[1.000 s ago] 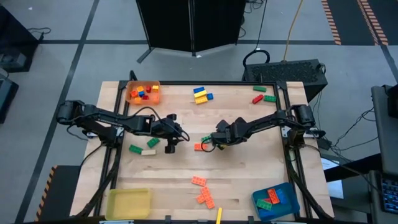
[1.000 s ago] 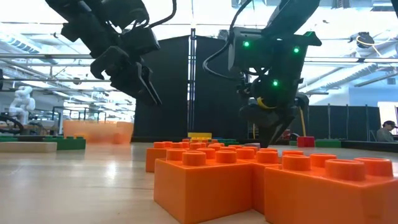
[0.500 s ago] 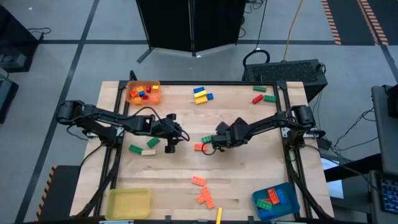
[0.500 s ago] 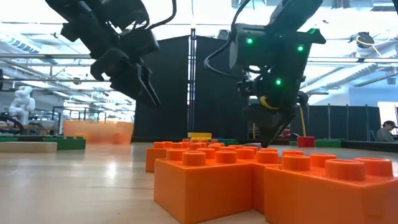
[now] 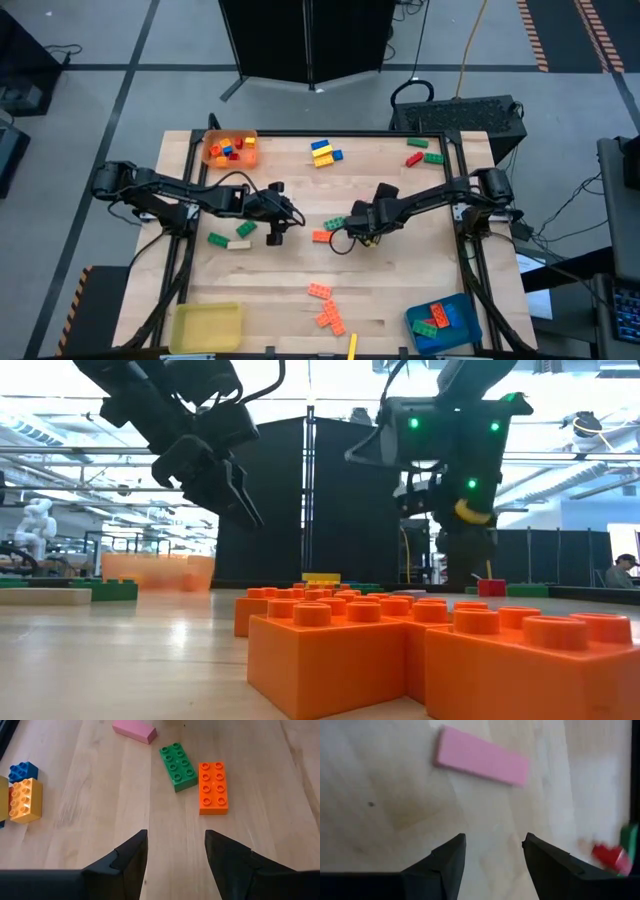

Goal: Sort blocks by size
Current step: Put the pink block into the yellow bin

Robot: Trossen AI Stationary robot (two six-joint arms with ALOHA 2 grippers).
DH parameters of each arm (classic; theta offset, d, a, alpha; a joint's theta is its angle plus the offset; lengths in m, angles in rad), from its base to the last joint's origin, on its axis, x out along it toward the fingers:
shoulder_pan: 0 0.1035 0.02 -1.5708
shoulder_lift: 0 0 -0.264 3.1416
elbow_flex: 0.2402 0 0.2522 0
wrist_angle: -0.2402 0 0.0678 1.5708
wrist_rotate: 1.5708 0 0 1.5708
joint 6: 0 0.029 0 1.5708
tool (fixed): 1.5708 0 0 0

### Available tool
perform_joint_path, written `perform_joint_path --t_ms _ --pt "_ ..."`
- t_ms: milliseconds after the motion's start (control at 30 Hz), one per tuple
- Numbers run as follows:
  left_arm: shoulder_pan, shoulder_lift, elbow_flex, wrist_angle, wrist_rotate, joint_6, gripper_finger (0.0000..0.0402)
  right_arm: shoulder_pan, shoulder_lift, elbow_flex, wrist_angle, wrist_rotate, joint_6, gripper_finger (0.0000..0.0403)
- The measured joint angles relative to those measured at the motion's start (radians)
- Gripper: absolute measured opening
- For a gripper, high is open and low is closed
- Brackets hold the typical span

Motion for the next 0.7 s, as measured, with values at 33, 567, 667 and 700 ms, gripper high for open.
perform_joint_path --t_ms 33,567,667,700 --pt "0.000 0.000 0.000 -0.003 0.000 0.000 0.0199 -0.002 -0.008 0.000 0.012 0.001 -0.062 0.0194" --pt "-0.002 0.000 0.000 -0.081 0.000 -0.041 0.0199 -0.142 -0.008 0.001 0.268 -0.142 -1.105 0.0194" --pt "-0.002 0.000 0.000 -0.087 -0.003 -0.052 0.0199 -0.181 -0.008 0.001 0.264 -0.217 -1.159 0.0194" --pt "-0.002 0.000 0.000 -0.087 -0.003 -0.052 0.0199 -0.194 -0.008 0.001 0.262 -0.253 -1.175 0.0194"
